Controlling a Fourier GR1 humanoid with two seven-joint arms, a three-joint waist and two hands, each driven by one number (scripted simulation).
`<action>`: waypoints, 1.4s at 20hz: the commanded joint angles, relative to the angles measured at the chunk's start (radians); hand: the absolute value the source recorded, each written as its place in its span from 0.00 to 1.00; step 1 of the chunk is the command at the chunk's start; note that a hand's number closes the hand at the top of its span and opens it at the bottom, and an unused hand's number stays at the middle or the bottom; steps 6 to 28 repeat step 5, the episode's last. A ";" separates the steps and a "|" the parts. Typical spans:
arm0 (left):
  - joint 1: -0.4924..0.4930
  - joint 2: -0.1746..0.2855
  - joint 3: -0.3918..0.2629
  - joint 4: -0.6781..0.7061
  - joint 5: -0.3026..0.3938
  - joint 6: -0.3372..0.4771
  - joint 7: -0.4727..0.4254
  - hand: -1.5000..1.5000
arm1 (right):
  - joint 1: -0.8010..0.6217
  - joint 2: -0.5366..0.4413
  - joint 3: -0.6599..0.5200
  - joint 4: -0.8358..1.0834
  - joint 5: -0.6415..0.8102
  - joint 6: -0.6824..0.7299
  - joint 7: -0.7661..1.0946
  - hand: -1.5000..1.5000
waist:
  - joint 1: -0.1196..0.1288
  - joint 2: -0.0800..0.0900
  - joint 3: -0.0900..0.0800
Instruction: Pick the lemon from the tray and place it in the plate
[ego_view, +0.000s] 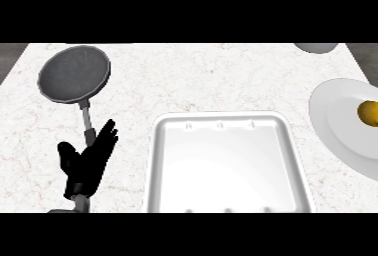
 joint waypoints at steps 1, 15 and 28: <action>0.037 -0.020 -0.011 0.024 -0.011 0.004 0.015 0.50 | 0.089 -0.010 0.005 -0.029 -0.008 0.049 -0.050 0.00 | -0.001 0.006 -0.004; -0.053 -0.036 0.006 0.138 -0.021 -0.013 -0.011 0.50 | 0.089 0.025 0.009 -0.058 -0.019 0.007 -0.040 0.00 | -0.002 0.008 -0.004; -0.053 -0.036 0.006 0.138 -0.021 -0.013 -0.011 0.50 | 0.089 0.025 0.009 -0.058 -0.019 0.007 -0.040 0.00 | -0.002 0.008 -0.004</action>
